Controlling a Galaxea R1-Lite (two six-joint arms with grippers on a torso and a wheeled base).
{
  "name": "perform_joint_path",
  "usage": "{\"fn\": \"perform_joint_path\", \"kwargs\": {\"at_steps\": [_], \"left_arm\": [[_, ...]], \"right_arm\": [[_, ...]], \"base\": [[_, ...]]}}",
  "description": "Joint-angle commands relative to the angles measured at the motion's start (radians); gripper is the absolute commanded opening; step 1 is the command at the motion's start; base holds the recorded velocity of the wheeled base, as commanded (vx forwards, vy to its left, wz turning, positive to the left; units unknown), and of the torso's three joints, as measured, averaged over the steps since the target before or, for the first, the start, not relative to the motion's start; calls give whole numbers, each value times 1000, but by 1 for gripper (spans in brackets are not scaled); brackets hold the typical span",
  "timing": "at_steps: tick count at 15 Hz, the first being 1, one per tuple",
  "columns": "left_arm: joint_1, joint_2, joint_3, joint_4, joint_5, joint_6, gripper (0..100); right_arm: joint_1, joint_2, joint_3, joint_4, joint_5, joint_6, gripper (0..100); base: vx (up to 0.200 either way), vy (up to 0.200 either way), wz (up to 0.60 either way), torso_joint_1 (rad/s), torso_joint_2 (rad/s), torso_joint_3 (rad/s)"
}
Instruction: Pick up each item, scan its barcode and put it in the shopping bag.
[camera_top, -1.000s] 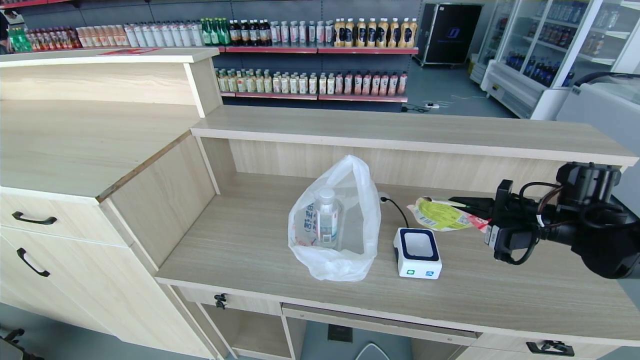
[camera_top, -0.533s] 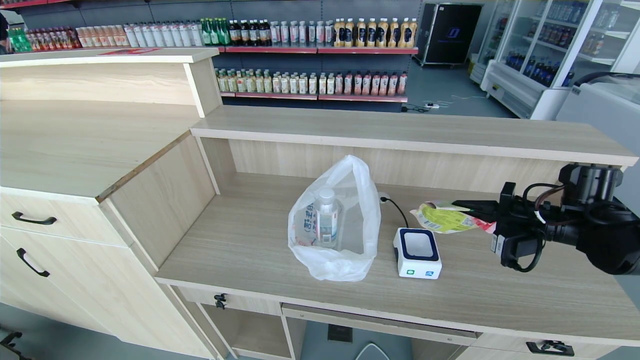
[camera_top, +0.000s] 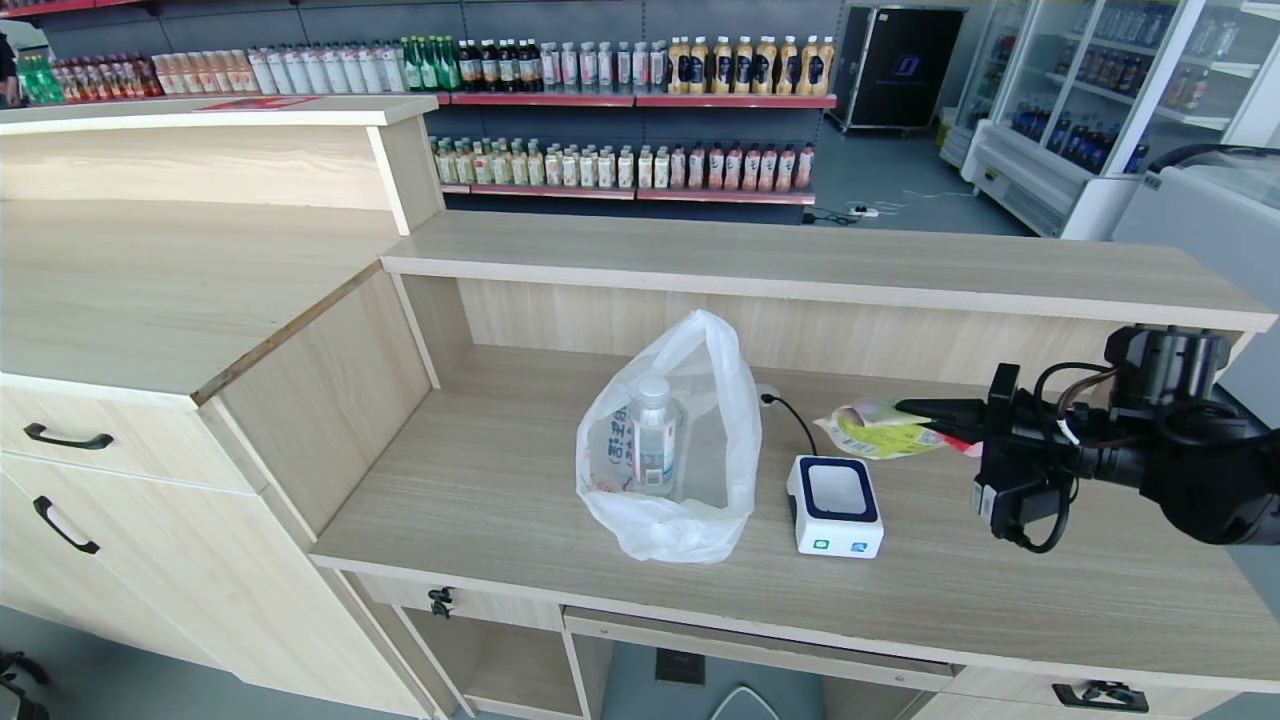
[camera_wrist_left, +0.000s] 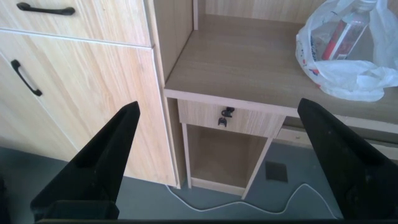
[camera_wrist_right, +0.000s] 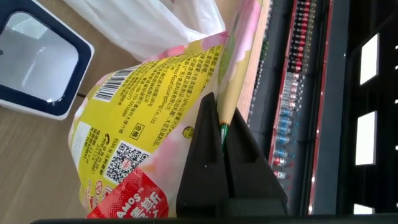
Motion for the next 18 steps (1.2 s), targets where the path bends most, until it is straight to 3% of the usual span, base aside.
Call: {"fn": "perform_joint_path", "kwargs": {"at_steps": [1, 8, 18], "left_arm": [[1, 0, 0, 0, 0, 0, 100], [1, 0, 0, 0, 0, 0, 100], [1, 0, 0, 0, 0, 0, 100]], "right_arm": [[7, 5, -3, 13, 2, -26, 0], [29, 16, -41, 53, 16, -139, 0], [21, 54, -75, 53, 54, -171, 0]], "base": [[0, 0, 0, 0, 0, 0], [0, 0, 0, 0, 0, 0], [0, 0, 0, 0, 0, 0]]}}
